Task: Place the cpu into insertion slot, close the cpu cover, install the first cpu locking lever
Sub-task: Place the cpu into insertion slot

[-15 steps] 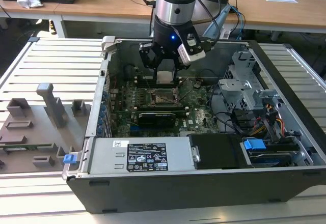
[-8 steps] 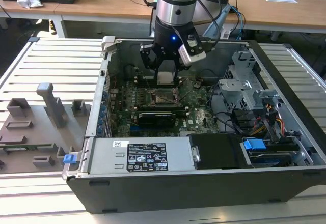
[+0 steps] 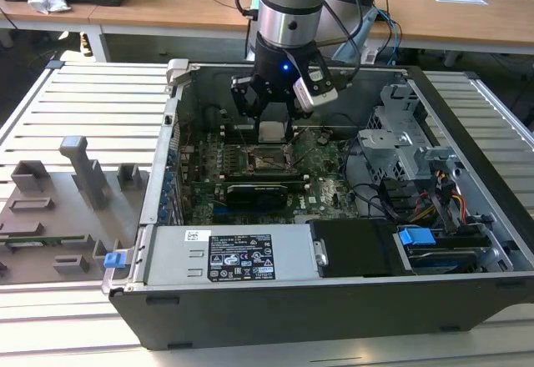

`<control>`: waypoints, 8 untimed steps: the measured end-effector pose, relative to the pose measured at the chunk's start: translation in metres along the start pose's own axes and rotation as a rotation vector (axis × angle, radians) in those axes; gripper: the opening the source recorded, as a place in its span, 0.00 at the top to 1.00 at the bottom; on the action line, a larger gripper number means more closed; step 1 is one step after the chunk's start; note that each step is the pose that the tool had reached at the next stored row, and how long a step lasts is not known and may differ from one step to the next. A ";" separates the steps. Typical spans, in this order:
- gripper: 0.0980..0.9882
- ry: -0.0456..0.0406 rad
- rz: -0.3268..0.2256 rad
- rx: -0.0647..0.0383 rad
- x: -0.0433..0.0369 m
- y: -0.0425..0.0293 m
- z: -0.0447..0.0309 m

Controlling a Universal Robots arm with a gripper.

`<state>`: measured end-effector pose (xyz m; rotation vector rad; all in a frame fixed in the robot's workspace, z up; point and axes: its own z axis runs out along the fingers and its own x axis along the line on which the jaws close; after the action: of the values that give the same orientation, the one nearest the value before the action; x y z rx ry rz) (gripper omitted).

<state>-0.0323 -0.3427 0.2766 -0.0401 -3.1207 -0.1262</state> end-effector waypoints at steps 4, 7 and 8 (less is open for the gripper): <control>0.50 -0.0007 0.000 0.024 -0.0002 0.0035 0.0033; 0.50 -0.0013 0.001 0.051 -0.0003 0.0091 0.0047; 0.50 -0.0015 0.001 0.057 -0.0003 0.0110 0.0053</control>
<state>-0.0318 -0.3313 0.2723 -0.0408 -3.1238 -0.0369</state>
